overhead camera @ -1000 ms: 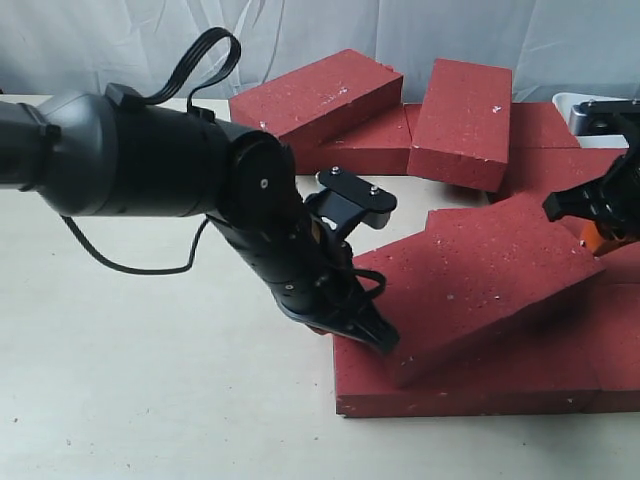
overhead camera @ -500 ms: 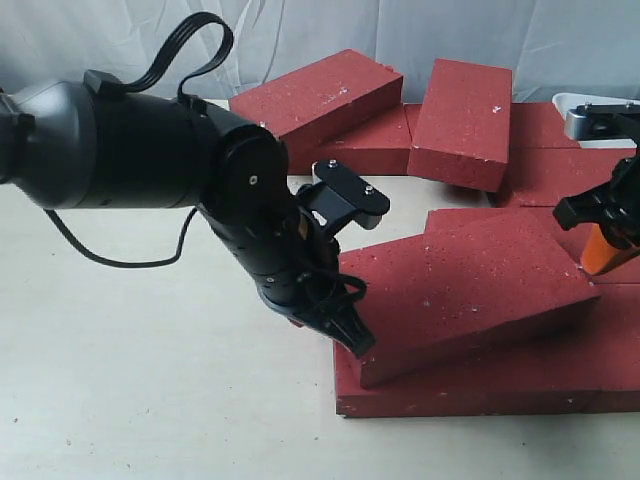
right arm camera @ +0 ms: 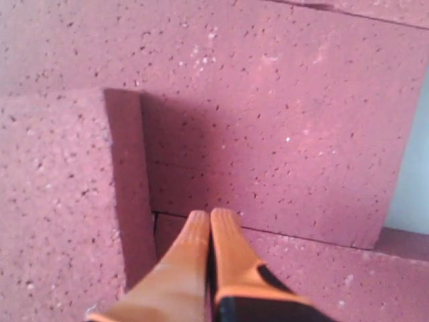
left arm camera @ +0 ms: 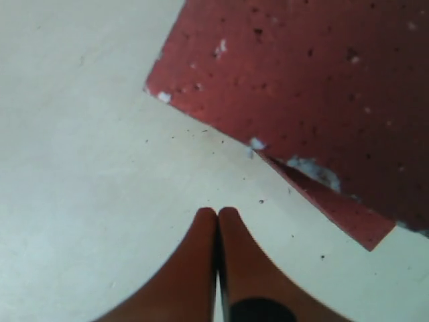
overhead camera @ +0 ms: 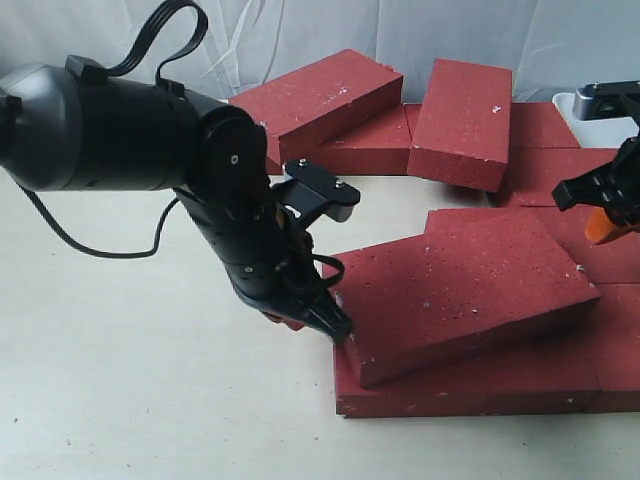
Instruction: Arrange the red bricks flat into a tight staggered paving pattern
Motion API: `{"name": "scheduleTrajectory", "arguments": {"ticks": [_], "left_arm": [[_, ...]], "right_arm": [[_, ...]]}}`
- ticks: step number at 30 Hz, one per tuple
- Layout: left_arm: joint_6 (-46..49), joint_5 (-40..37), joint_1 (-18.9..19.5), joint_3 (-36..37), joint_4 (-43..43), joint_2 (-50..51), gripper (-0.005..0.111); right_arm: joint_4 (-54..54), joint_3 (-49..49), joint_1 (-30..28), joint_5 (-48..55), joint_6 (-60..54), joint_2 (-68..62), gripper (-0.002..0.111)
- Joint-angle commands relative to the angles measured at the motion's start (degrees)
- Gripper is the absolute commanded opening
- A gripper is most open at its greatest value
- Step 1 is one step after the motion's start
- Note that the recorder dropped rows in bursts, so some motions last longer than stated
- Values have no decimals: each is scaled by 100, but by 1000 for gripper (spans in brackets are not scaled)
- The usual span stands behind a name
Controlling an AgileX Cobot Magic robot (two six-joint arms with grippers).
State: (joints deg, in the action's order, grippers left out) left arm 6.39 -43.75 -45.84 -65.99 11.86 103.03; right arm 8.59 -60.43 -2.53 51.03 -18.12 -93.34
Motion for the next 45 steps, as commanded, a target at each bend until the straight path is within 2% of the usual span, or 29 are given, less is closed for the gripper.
{"name": "scheduleTrajectory", "arguments": {"ticks": [1,10,26,37,45], "left_arm": [[-35,60,9,-14,301,-66,0],[-24,72,-1,-14,428,32,0],[-2,18,-1,-14,28,22,0],[-38,-100,9,-14,-230,-277,0],[-95,-658,319,-14,-397,-569,0]], "right_arm": [[116,15,-20,-162,81,-171,-1],[509,15,65,9,81,-601,-1],[553,15,937,-38,16,-622,-1],[785,-157,1003,103,16,-420,-1],[997,-157,1061,187,4,20,-1]]}}
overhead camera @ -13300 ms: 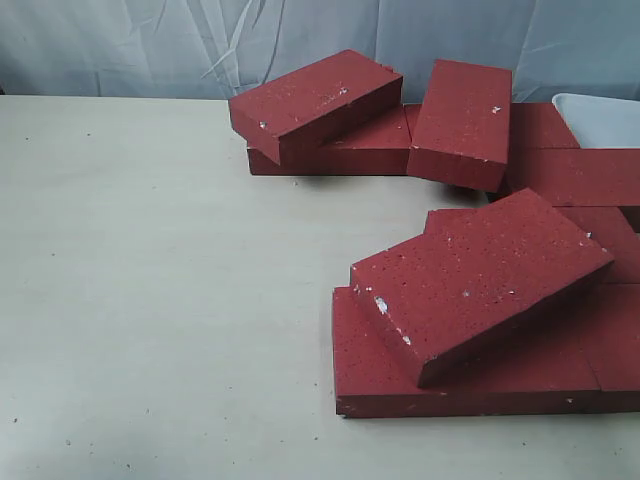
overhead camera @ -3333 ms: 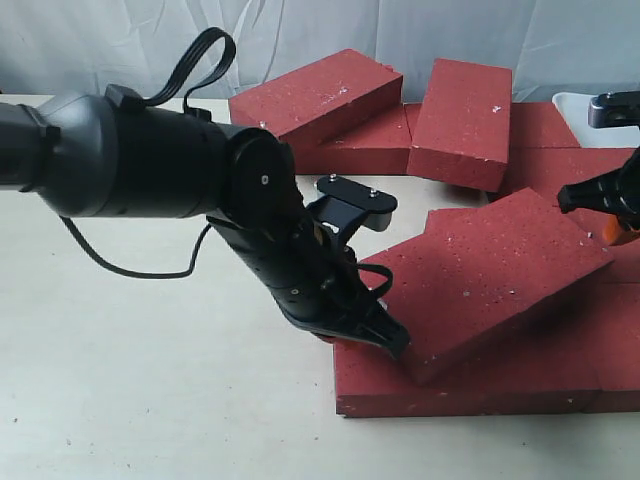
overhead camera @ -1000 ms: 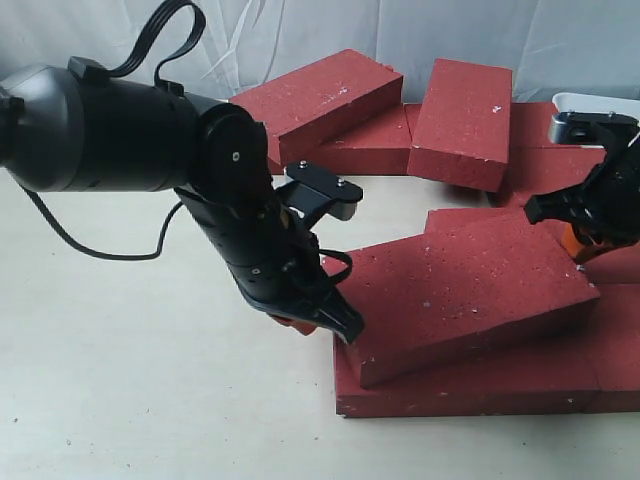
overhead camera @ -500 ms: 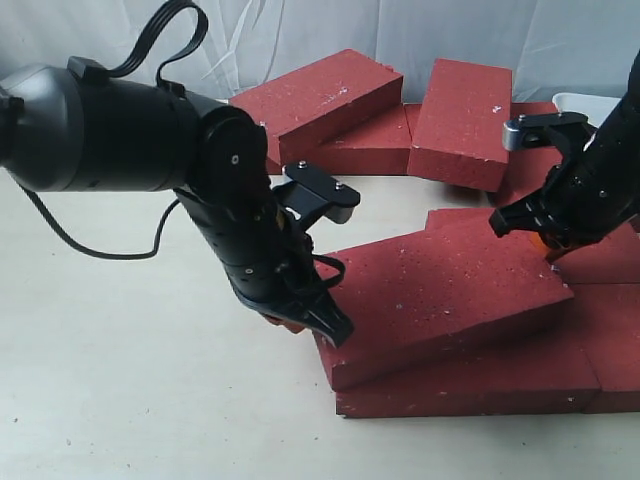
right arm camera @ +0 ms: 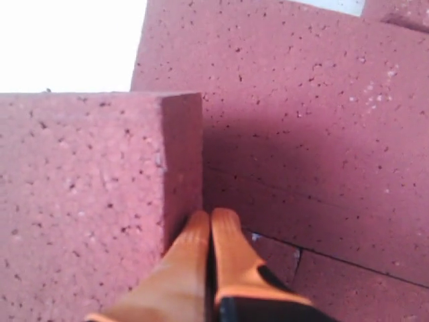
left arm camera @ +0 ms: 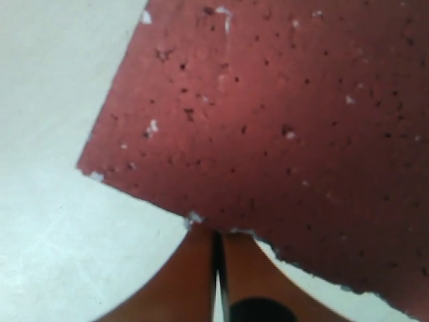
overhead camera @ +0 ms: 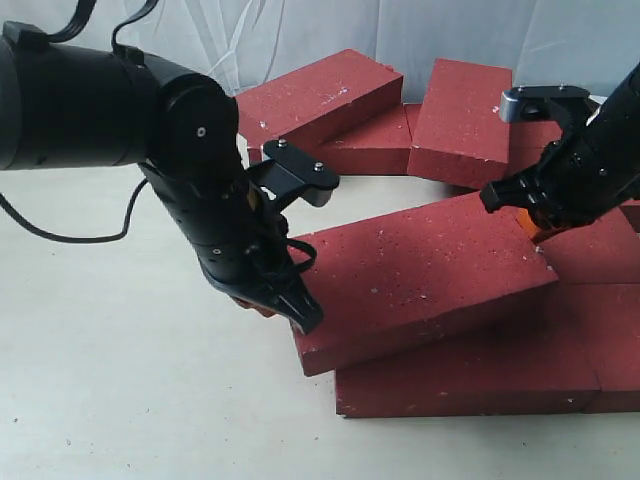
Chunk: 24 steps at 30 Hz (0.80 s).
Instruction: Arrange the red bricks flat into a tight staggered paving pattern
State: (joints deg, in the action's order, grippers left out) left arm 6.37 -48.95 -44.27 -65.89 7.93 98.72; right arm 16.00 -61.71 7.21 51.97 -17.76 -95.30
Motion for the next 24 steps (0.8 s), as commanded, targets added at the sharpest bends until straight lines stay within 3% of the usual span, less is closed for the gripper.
{"name": "scheduleTrajectory", "arguments": {"ticks": [1,9,17,24], "left_arm": [[-148,-149,196,-25,-43,-138,0],[-538,-482,736,51,-793,-409,0],[-538,-194,1603,836,-761,-904,0],[-536,150,2195,1089,-793,-1033,0]], "right_arm": [[257,-28,134,93,-31,251,-1],[446,-28,1637,-457,153,283,-1],[960,-527,2364,-730,216,-224,-1],[972,-1402,2854,-744,305,-1057,-1]]}}
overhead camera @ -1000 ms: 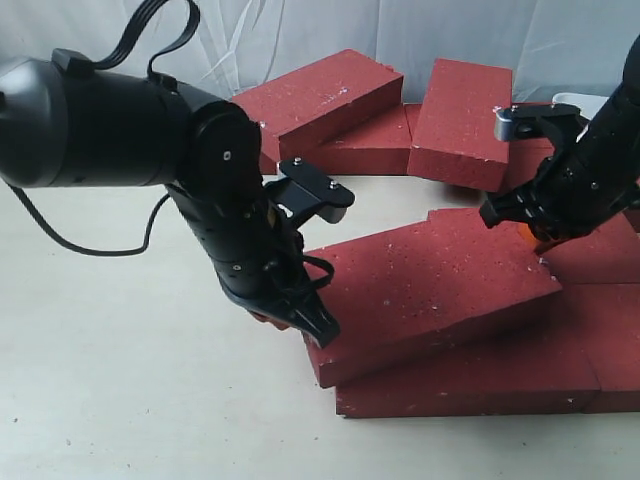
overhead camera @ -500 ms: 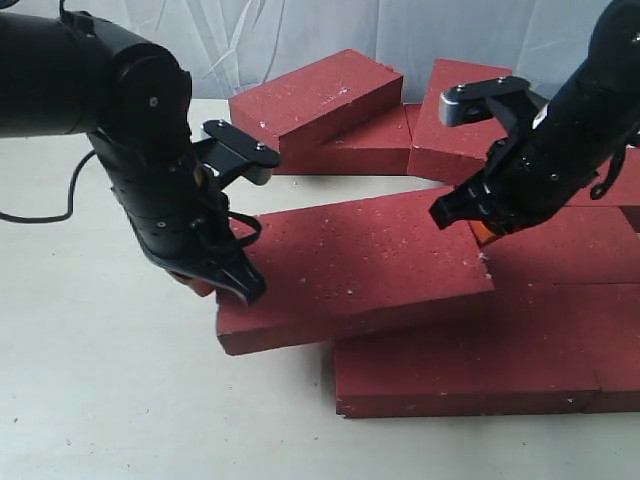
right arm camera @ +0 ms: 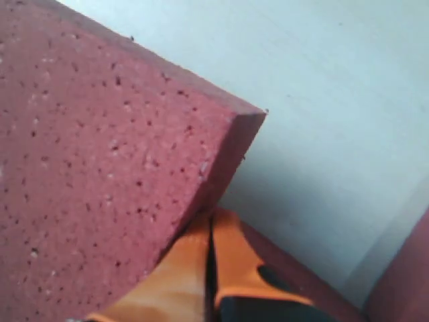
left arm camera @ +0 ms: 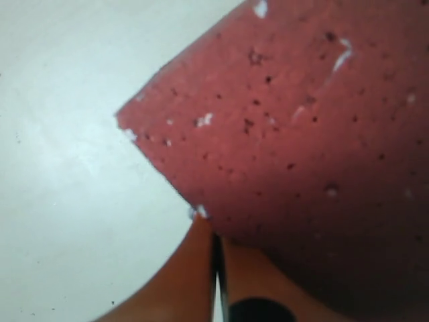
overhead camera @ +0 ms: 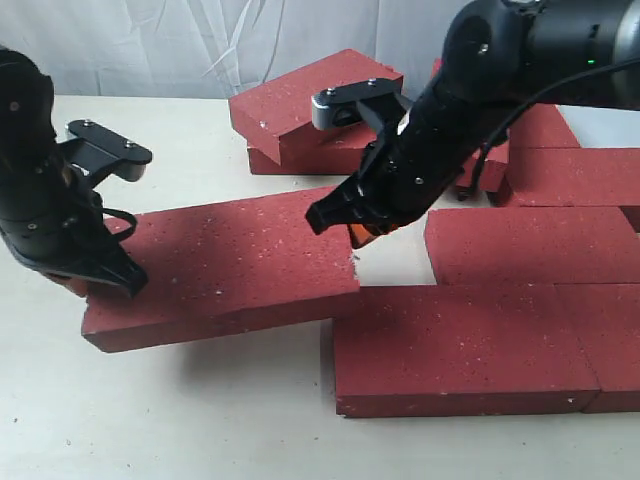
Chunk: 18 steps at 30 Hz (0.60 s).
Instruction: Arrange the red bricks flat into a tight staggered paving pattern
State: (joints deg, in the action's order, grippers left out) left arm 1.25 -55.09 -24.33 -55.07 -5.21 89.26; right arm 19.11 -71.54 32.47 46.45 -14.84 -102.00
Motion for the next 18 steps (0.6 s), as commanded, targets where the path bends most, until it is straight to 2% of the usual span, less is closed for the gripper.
{"name": "scheduleTrajectory", "arguments": {"ticks": [1,10,18], "left_arm": [[-10,810,294,7,521,-74,0],[-10,1349,1039,7,648,-37,0],[-10,1645,1106,7,684,614,0]], "right_arm": [[659,-519,369,-208,24,-511,-1],[817,-843,431,-662,53,-1262,-1],[817,-843,431,-1352,53,-1501,-1]]}}
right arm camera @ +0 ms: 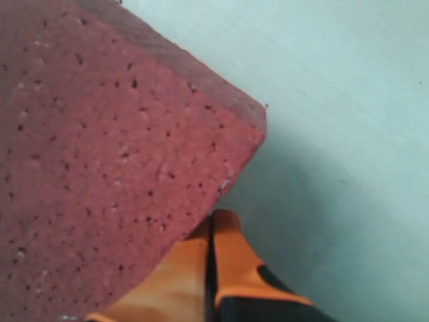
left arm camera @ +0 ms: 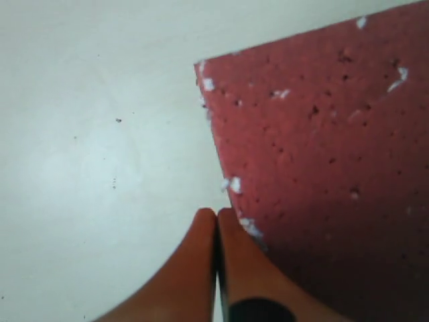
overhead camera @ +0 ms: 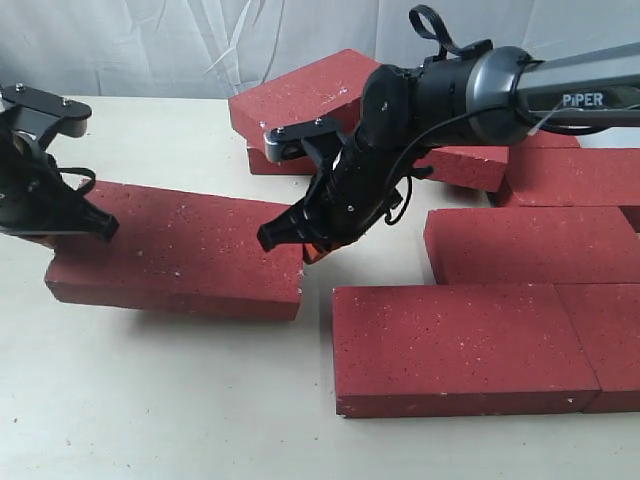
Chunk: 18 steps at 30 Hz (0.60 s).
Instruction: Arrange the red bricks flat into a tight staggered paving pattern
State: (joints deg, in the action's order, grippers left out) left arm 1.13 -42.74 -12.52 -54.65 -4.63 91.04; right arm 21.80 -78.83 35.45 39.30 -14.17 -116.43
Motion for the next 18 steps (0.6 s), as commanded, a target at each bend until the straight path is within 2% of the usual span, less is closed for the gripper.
{"name": "scheduleTrajectory", "arguments": {"ticks": [1,12,18], "left_arm": [[1,427,-74,-34,626,566,0],[-9,683,-51,-34,329,984,0],[-113,683,382,-34,313,984,0]], "right_arm": [[547,-113,132,-703,-14,-106,-1],[296,-113,120,-887,3,-267,-1],[-864,-113,120,-816,1118,-255,-1]]}}
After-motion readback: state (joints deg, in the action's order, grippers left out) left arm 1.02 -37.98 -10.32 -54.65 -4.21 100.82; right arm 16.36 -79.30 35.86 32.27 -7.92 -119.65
